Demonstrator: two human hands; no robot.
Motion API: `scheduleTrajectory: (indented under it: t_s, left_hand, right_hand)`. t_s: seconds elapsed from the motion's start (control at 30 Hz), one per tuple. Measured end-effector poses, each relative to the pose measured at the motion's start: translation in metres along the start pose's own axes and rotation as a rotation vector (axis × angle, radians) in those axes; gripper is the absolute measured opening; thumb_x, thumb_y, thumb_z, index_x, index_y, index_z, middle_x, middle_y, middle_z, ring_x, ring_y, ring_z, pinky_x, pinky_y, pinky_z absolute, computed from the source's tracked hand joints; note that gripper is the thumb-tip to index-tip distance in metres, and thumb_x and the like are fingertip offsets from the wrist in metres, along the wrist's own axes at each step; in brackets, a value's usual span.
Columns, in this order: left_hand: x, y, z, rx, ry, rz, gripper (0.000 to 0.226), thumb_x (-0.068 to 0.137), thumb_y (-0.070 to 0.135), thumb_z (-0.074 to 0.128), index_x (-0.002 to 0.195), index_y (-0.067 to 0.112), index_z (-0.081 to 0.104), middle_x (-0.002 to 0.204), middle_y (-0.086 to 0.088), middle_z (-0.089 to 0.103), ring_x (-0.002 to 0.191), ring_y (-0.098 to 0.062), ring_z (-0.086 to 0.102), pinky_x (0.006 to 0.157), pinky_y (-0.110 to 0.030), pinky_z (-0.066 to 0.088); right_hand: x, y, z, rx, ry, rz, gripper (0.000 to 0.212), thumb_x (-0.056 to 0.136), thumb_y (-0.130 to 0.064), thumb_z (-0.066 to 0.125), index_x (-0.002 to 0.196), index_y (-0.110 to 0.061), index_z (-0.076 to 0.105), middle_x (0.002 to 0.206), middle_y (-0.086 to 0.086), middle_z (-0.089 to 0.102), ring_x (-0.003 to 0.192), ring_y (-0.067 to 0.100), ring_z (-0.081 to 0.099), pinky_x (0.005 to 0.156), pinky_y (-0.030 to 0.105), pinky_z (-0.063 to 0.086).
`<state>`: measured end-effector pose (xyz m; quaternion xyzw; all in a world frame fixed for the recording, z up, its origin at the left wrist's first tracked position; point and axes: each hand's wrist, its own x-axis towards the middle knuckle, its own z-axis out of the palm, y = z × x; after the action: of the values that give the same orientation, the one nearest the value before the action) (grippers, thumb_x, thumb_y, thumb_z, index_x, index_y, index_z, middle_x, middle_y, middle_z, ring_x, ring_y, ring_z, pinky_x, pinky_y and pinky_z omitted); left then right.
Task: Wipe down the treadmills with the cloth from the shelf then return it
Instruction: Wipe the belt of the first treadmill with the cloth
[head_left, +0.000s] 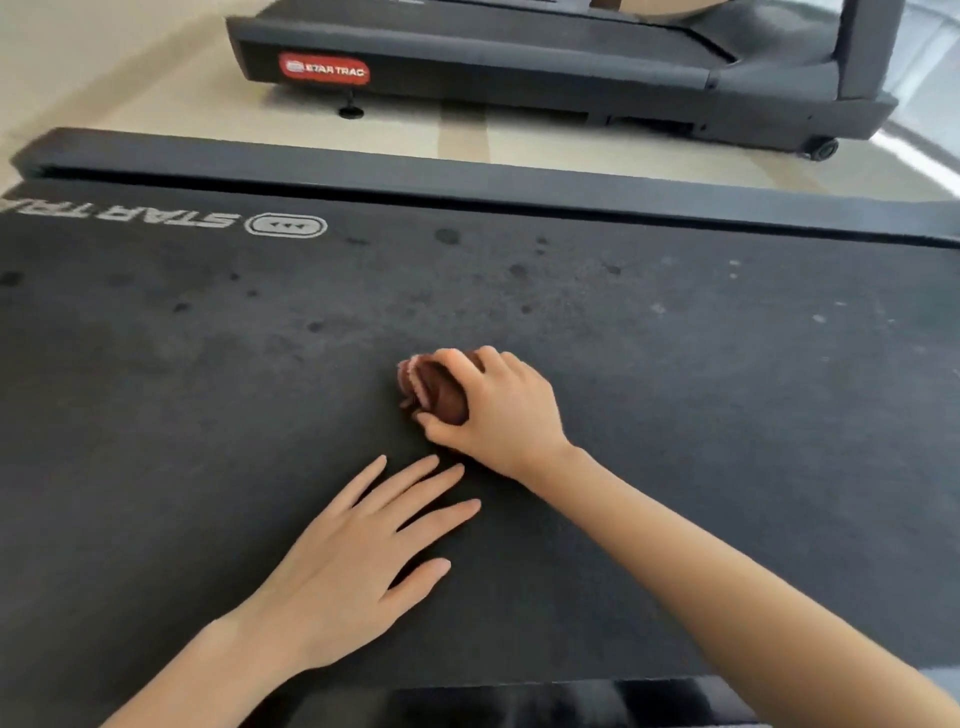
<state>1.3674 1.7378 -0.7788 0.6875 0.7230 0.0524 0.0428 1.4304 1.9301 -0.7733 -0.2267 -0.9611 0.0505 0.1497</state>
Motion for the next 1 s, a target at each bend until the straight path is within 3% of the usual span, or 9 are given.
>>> scheduleTrajectory:
  t_s: [0.17,0.33,0.53,0.7,0.9,1.0]
  left_hand:
    - [-0.072,-0.062,-0.011,-0.019,0.036,-0.173,0.048,0.094,0.047,0.03,0.14,0.035,0.041,0.15,0.013,0.032,0.141,-0.01,0.025,0.111,-0.035,0.014]
    - [-0.135,-0.114,-0.016,-0.075,0.055,-0.35,0.052,0.094,0.051,0.021,0.141,0.038,0.037,0.152,0.016,0.026,0.143,-0.006,0.016,0.113,-0.034,0.011]
    - [-0.148,-0.12,-0.015,-0.124,0.122,-0.39,0.053,0.093,0.049,0.022,0.141,0.033,0.041,0.151,0.012,0.029,0.142,-0.009,0.017,0.115,-0.035,0.009]
    - [-0.163,-0.136,-0.012,-0.105,0.132,-0.375,0.064,0.086,0.059,0.002,0.146,0.043,0.017,0.153,0.022,0.001,0.142,0.001,-0.008,0.115,-0.026,-0.009]
    - [-0.229,-0.171,-0.02,-0.119,0.156,-0.549,0.069,0.083,0.061,0.004,0.145,0.039,0.025,0.153,0.019,0.013,0.142,-0.001,0.002,0.116,-0.028,0.001]
    - [-0.252,-0.187,-0.022,-0.095,0.171,-0.67,0.053,0.096,0.054,0.02,0.146,0.036,0.024,0.155,0.015,0.015,0.144,-0.006,0.006,0.117,-0.031,0.005]
  right_hand:
    - [-0.06,0.054,-0.033,-0.037,0.071,0.208,0.055,0.072,-0.058,0.064,0.121,-0.033,0.057,0.098,-0.003,0.063,0.093,0.025,0.062,0.069,0.032,0.048]
    - [-0.041,0.038,-0.021,-0.12,0.123,0.42,0.048,0.072,-0.056,0.064,0.112,-0.031,0.057,0.095,0.005,0.063,0.091,0.032,0.06,0.061,0.03,0.036]
    - [0.04,-0.076,0.025,-0.118,0.062,0.248,0.051,0.077,-0.06,0.058,0.115,-0.028,0.053,0.102,0.007,0.061,0.094,0.031,0.059,0.069,0.034,0.044]
    - [0.088,-0.192,0.061,-0.038,-0.034,0.017,0.054,0.079,-0.062,0.054,0.12,-0.027,0.048,0.108,0.01,0.058,0.099,0.033,0.056,0.076,0.036,0.044]
    - [0.041,-0.226,0.041,0.063,-0.093,-0.119,0.059,0.08,-0.063,0.053,0.128,-0.03,0.048,0.108,0.004,0.058,0.099,0.025,0.055,0.082,0.033,0.043]
    - [-0.022,-0.227,0.029,0.091,-0.042,-0.278,0.059,0.074,-0.062,0.055,0.121,-0.027,0.058,0.102,0.0,0.061,0.089,0.023,0.059,0.078,0.03,0.047]
